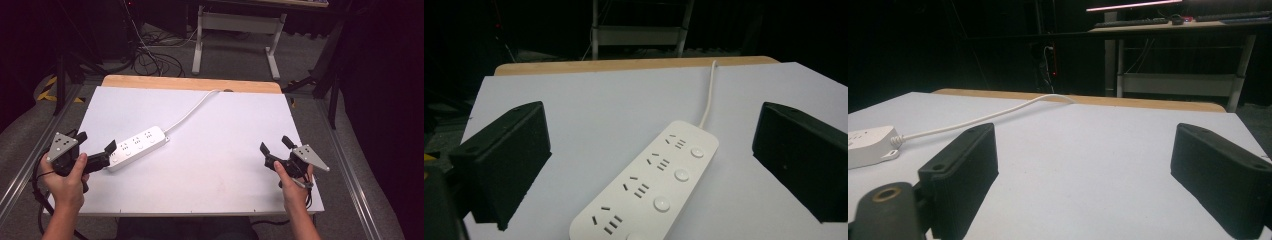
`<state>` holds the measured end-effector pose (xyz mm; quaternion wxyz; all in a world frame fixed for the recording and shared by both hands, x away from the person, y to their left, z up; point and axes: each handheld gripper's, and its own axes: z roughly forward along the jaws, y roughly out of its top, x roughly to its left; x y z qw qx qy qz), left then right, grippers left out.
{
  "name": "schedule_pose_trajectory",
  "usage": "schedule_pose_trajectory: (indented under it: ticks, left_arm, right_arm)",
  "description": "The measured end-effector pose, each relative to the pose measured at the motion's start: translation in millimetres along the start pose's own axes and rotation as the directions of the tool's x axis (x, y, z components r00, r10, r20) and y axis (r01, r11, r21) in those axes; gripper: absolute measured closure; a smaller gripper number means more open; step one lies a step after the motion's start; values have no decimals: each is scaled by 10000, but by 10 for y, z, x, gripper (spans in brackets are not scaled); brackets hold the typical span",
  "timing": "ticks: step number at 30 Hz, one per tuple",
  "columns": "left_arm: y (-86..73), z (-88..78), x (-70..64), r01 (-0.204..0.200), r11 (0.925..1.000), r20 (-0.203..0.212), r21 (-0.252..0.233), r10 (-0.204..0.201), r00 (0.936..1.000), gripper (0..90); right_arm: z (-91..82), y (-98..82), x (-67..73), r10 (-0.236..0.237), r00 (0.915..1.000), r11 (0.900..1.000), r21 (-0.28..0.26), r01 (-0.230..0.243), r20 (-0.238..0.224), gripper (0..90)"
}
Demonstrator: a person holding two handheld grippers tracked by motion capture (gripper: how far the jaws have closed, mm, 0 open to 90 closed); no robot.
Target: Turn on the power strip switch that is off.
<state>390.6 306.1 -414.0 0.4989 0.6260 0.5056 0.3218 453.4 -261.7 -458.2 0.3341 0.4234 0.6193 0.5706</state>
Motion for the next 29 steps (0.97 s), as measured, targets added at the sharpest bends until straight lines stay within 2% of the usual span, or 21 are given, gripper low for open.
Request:
schedule_pose_trajectory:
  ticks: [29]
  left_arm:
    - [-36, 19, 15, -24, 9999, 97, 120, 23, 10000, 29]
  right_arm:
    - [26, -4, 8, 22, 10000, 10000, 14, -22, -64, 121]
